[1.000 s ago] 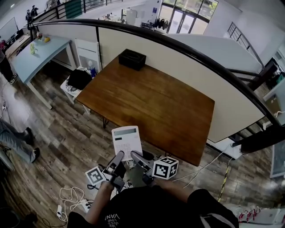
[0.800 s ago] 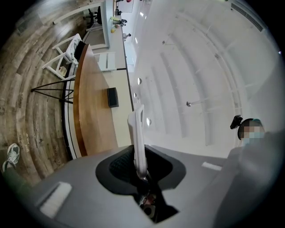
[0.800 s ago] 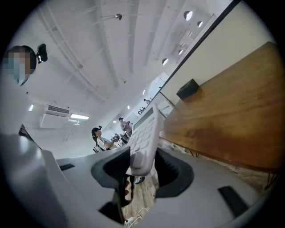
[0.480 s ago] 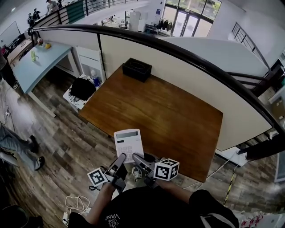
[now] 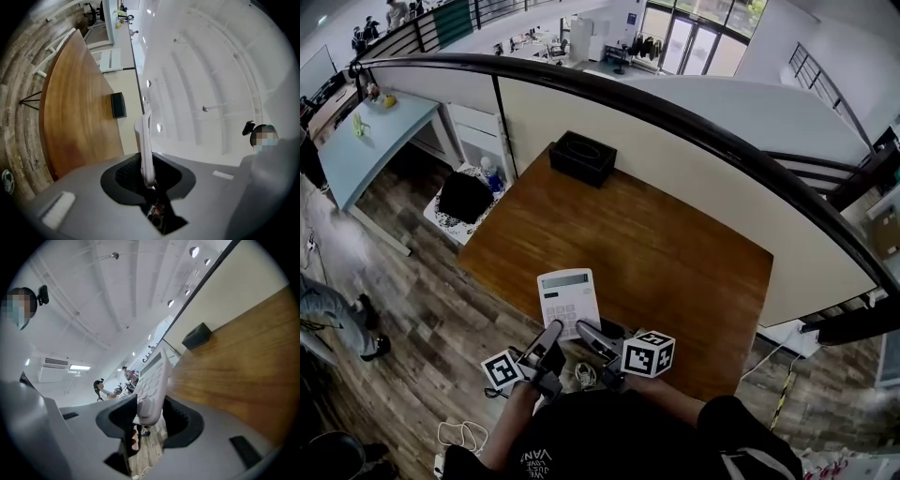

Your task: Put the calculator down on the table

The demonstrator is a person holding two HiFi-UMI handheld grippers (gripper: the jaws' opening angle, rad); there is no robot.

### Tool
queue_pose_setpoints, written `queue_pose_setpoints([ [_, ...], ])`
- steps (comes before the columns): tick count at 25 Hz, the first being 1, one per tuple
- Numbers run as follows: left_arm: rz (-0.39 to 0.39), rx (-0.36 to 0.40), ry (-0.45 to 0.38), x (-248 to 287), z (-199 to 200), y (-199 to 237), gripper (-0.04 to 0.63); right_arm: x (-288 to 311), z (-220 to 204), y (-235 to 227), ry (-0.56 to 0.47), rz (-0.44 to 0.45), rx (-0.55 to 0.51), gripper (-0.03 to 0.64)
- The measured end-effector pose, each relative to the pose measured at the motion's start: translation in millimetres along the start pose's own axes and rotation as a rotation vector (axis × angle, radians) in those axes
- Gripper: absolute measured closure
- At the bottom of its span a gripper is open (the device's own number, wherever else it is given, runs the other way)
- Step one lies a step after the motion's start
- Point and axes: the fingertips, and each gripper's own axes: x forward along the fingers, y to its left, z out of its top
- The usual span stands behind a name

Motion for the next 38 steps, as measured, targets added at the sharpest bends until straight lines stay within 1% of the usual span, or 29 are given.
queue_pose_setpoints([
  [2,-0.003,0.003,0.007,10.0,5.3,4.3,0.541,4.7,6.4,-8.7,-0.003,-0.004,0.007,0.448],
  [6,0.007,-0.016,0.020,20.3,11.0,13.5,0.541,10.9,11.2,-20.6,-0.003,-0.021,0.022,0.448],
  [11,0.007,-0.029,0.068,31.3,25.0,24.0,0.541,23.8,19.7,-30.4,-0.021,-0.054,0.033,0.448],
  [17,-0.002,-0.057,0.177,50.8,53.6,36.7,0.541,48.4,33.9,-43.9,-0.090,-0.127,0.060,0.448],
  [21,0.001,-0.048,0.268,63.1,78.3,45.3,0.541,68.1,44.8,-50.7,-0.150,-0.178,0.088,0.448],
  [26,-0.016,-0.058,0.351,81.2,112.3,52.9,0.541,96.8,63.5,-57.9,-0.221,-0.228,0.101,0.448],
  [32,-0.028,-0.072,0.437,94.6,143.5,63.7,0.541,124.9,76.3,-64.7,-0.296,-0.287,0.118,0.448],
  [38,-0.059,-0.088,0.529,107.4,169.1,75.9,0.541,147.9,85.3,-72.8,-0.381,-0.356,0.131,0.448],
])
